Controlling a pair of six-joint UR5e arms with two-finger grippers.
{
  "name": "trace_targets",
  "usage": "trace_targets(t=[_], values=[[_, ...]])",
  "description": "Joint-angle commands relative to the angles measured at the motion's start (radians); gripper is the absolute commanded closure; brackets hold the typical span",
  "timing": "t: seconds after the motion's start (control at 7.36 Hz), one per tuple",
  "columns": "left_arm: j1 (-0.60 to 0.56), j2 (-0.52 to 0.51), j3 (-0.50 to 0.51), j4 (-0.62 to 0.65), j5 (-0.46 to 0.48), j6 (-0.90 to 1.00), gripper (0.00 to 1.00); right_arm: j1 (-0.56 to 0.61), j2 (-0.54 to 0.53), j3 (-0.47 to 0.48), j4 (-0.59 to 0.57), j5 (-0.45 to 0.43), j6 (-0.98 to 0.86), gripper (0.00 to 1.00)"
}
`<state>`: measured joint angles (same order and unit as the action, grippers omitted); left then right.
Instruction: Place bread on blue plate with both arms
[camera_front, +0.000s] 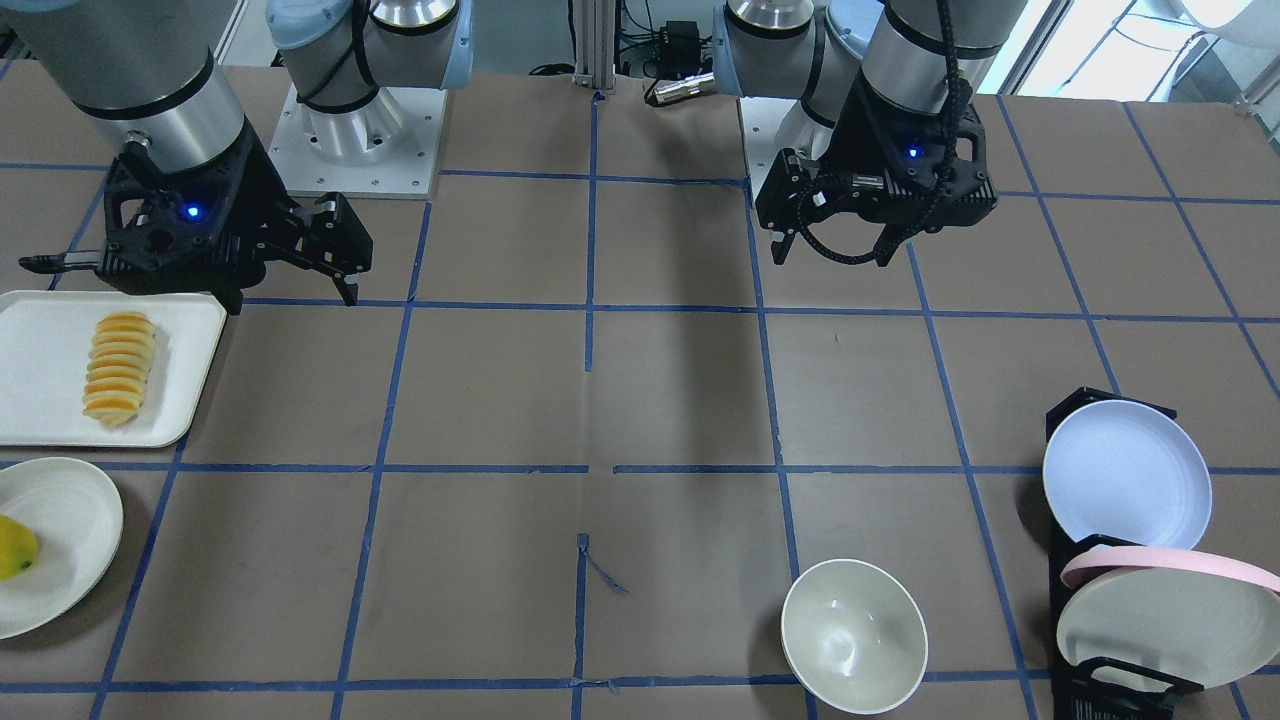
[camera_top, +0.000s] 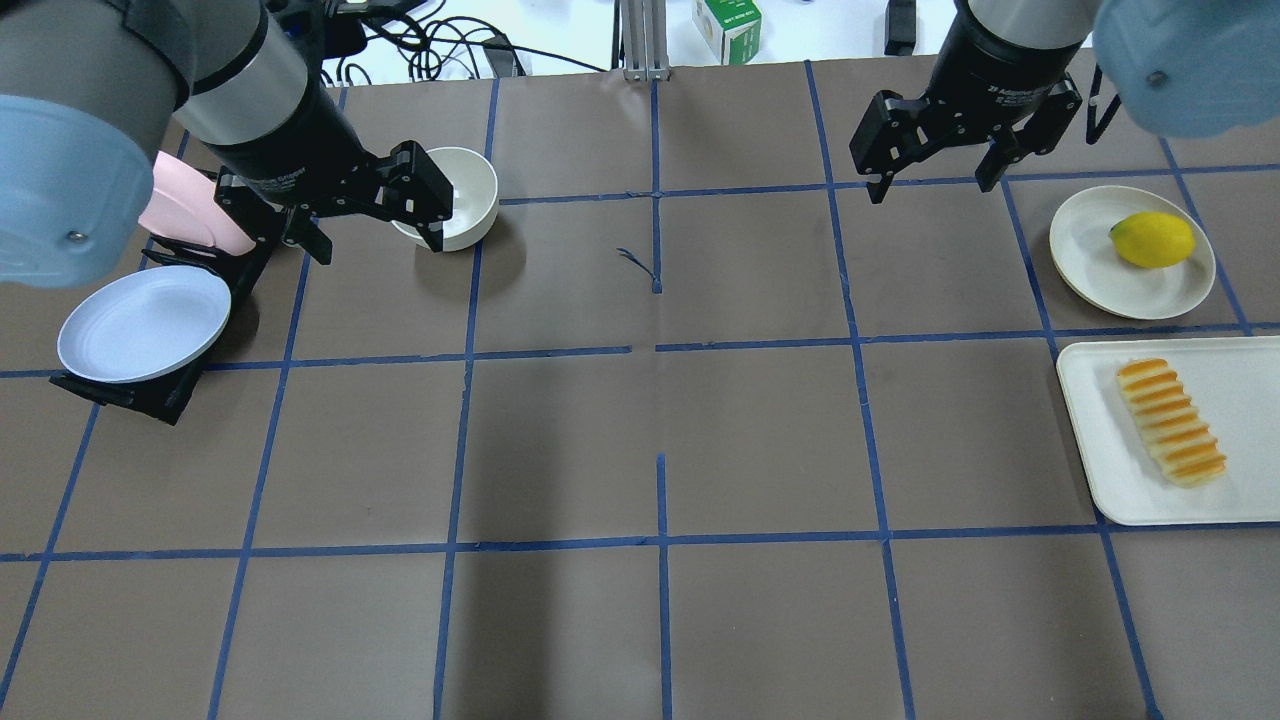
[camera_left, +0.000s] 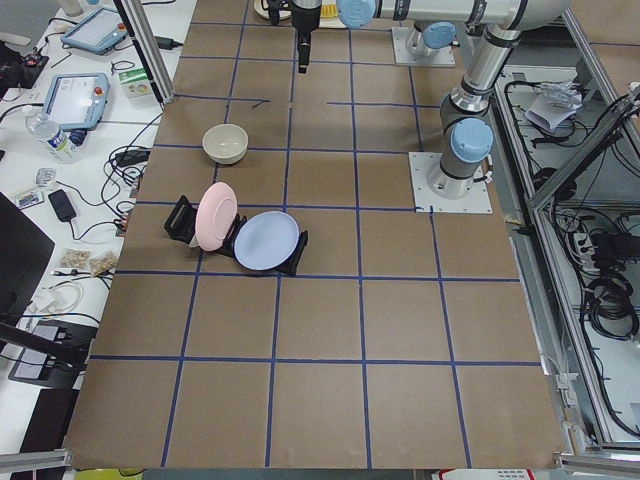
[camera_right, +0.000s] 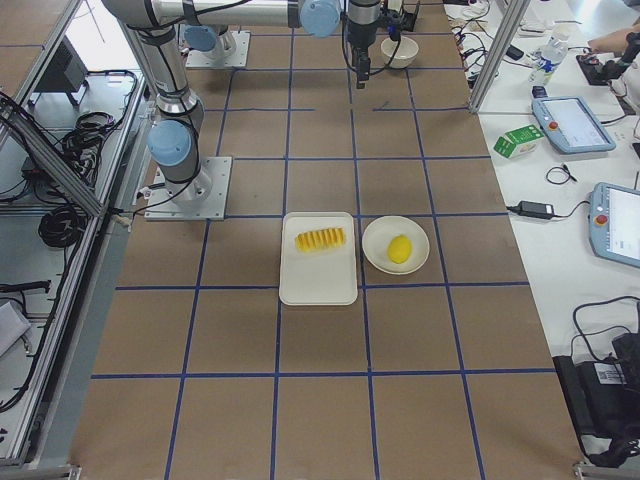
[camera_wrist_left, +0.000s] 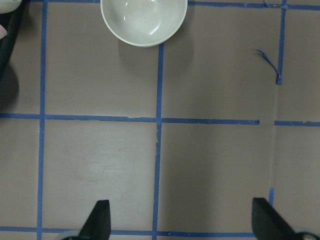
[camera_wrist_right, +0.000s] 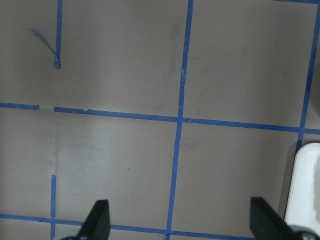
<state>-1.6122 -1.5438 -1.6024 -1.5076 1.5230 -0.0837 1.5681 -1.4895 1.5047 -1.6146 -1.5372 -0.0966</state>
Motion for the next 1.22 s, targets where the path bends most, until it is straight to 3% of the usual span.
trace_targets(t=[0.0,0.54,1.09], values=[[0.001,-0.001,0.002,0.018,0.005,0.002,0.0,0.0,0.0,0.0,-0.002,0.0,0.002,0.0],[0.006,-0.002,0.009,0.017,0.025,-0.004,0.0,-0.016,0.002,0.012,-0.004,-0.003,0.0,0.0],[0.006,-0.002,0.01,0.017,0.055,0.002,0.0,-0.176,0.0,0.08,-0.002,-0.012,-0.131,0.0]])
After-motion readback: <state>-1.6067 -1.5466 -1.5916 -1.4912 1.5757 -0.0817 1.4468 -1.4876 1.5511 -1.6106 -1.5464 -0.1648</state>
